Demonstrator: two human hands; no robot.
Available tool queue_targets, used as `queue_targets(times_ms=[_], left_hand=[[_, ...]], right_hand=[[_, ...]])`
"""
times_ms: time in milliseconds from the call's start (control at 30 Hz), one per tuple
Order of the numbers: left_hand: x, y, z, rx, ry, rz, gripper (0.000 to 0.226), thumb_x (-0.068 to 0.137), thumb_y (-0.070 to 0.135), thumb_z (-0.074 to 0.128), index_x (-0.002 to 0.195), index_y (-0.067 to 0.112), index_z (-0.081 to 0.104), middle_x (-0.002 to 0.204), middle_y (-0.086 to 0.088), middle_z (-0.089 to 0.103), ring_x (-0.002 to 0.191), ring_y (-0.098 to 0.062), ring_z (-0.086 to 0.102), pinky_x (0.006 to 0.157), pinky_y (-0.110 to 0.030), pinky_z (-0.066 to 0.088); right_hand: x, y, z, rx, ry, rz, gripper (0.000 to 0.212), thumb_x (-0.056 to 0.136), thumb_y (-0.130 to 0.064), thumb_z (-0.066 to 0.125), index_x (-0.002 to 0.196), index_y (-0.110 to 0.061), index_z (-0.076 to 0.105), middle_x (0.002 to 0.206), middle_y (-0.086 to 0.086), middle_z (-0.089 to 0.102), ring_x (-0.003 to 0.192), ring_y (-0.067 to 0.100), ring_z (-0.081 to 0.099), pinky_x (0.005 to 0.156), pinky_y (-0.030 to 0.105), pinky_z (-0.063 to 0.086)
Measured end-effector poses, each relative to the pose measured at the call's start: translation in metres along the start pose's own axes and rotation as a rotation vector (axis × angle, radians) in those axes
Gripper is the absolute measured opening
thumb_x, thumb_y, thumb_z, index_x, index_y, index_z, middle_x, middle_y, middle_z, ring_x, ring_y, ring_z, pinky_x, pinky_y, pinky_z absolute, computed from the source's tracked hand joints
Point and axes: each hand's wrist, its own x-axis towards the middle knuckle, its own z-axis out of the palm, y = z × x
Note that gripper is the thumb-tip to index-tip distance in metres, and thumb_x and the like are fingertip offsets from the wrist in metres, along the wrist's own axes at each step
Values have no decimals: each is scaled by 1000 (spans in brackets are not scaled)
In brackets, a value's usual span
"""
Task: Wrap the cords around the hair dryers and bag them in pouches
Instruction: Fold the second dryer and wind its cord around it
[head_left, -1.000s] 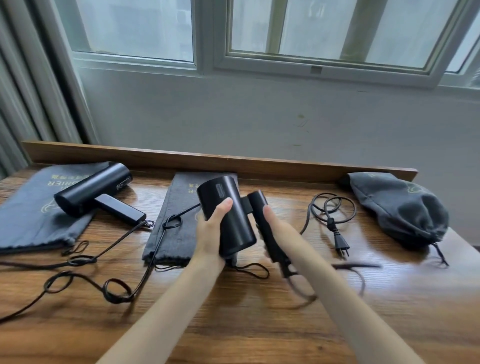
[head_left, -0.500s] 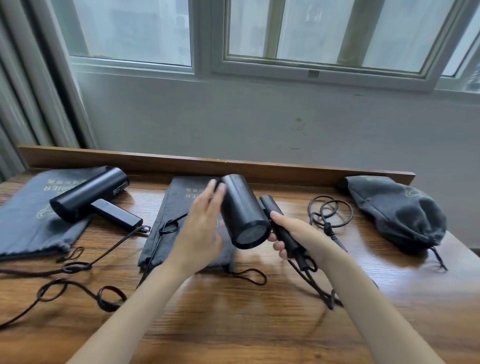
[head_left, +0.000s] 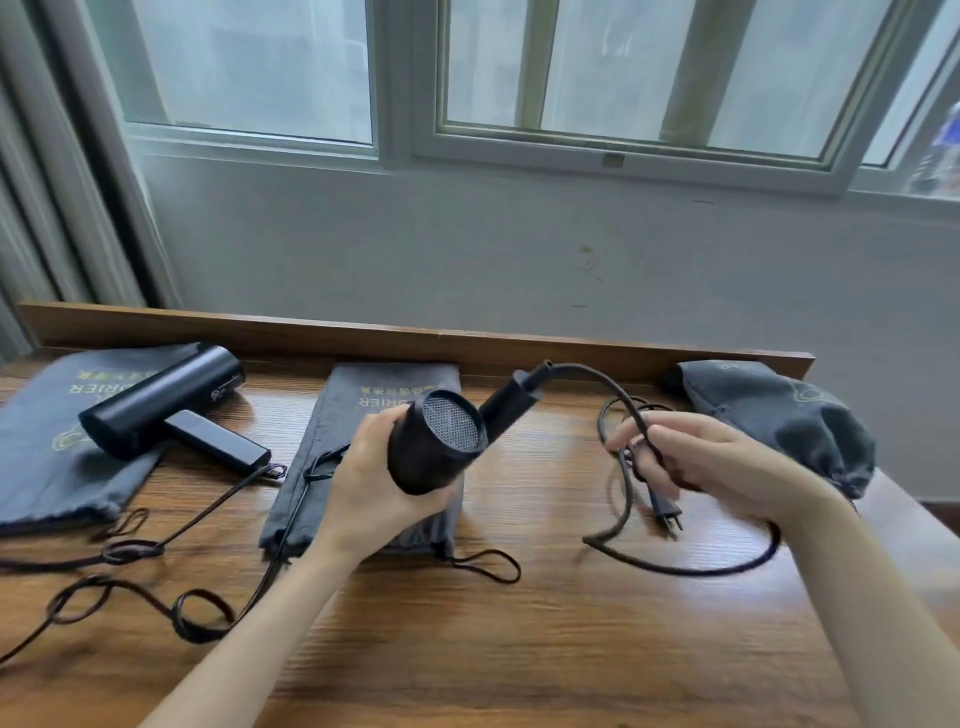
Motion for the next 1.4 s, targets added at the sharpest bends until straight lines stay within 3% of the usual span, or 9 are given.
queue_targets(times_ms=[167, 267, 400, 500, 700, 967, 1133, 1233, 1400], left_hand=[[-2, 14, 12, -308, 38, -277, 54, 51, 47, 78, 98, 40, 51, 98, 17, 62, 87, 9, 57, 67, -11, 43], [0, 26, 20, -570, 114, -420, 36, 72, 19, 78, 96, 31, 54, 94, 7, 65, 84, -5, 61, 64, -15, 48], [0, 38, 29, -847, 93, -590, 47, 65, 32, 74, 107, 16, 60, 101, -12, 68, 91, -26, 65, 74, -40, 55], [1, 45, 32, -1004, 85, -657, 56, 68, 38, 72, 115, 12, 58, 103, -15, 67, 90, -26, 66, 62, -32, 55], [8, 43, 22, -1251, 47, -587, 43, 79, 46, 53, 109, 17, 62, 97, -8, 70, 87, -19, 64, 80, -36, 48], [3, 39, 13, -1279, -173, -615, 72, 50, 47, 80, 109, 9, 64, 97, -15, 69, 77, -25, 68, 63, -35, 56], [-1, 25, 14, -1132, -433, -700, 79, 38, 44, 85, 103, 4, 63, 93, -17, 70, 77, -28, 67, 66, -36, 55], [-2, 24, 7, -1044, -665, -692, 84, 21, 44, 90, 93, 6, 69, 84, -13, 72, 71, -23, 69, 63, -30, 56], [7, 27, -9, -545, -921, -488, 64, 54, 42, 69, 109, 13, 56, 96, -3, 69, 84, -16, 66, 72, -26, 52]], right_hand=[[6, -5, 8, -384, 178, 64, 24, 98, -12, 39, 103, -14, 62, 64, -6, 53, 61, 8, 52, 58, 19, 46], [17, 7, 33, -196, 233, 2, 21, 100, -10, 35, 106, -11, 55, 59, -3, 50, 54, 9, 50, 48, 21, 44], [27, 26, 74, 35, 54, -87, 19, 98, -10, 38, 93, -11, 56, 52, -6, 51, 77, 17, 65, 76, 24, 48], [31, 33, 91, 75, -126, -83, 30, 98, -27, 34, 88, -10, 57, 57, -2, 49, 76, 20, 60, 82, 27, 44], [33, 49, 87, -76, -63, -51, 43, 102, -26, 22, 67, -21, 45, 61, -8, 39, 65, 12, 49, 96, 47, 41], [47, 62, 64, -315, 145, -41, 41, 77, -61, 45, 54, -27, 42, 51, -13, 32, 50, 6, 28, 52, 24, 23], [56, 54, 45, -464, 158, -1, 30, 65, -49, 61, 59, -21, 55, 55, -10, 48, 56, 3, 42, 57, 17, 34], [60, 54, 31, -540, 112, 84, 18, 81, -22, 68, 71, -12, 57, 66, 0, 56, 64, 4, 49, 65, 11, 41], [57, 47, -5, -578, 103, 117, 13, 83, -19, 68, 94, -12, 72, 88, -2, 69, 80, -1, 63, 78, 16, 48]])
